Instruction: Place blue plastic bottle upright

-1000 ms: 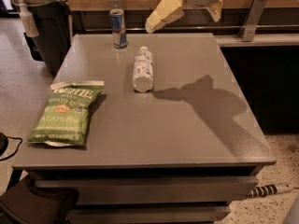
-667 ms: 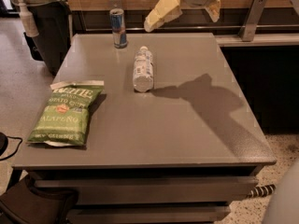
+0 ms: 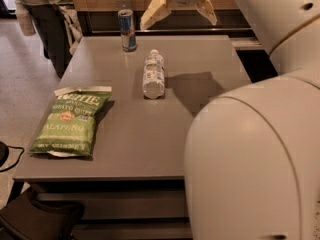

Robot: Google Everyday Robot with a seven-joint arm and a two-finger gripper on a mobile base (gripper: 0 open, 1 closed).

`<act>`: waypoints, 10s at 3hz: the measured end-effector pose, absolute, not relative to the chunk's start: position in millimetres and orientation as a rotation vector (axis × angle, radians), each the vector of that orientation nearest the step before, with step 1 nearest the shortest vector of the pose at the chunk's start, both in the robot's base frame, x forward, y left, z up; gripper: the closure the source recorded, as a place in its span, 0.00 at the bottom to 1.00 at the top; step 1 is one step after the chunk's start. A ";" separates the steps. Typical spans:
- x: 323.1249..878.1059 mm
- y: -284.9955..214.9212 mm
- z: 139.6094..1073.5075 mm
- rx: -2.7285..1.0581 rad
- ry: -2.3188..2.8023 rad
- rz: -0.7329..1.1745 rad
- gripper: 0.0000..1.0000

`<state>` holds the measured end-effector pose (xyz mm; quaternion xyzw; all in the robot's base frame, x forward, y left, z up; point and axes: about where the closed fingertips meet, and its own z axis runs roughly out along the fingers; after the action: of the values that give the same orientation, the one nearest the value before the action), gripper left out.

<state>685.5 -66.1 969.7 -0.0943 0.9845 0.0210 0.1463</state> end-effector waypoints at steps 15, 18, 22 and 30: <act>683.6 11.5 825.7 -0.234 3.103 0.150 1.00; 694.8 -49.7 958.6 -0.549 2.575 0.289 1.00; 712.2 -44.9 984.3 -0.993 1.934 0.432 1.00; 714.2 -3.7 930.6 -0.938 1.398 0.742 1.00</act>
Offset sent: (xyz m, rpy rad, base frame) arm -0.0077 0.0260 -0.0462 -0.1055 0.2536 -0.1399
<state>714.2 -3.7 930.6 -0.4055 0.6045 0.3209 0.6059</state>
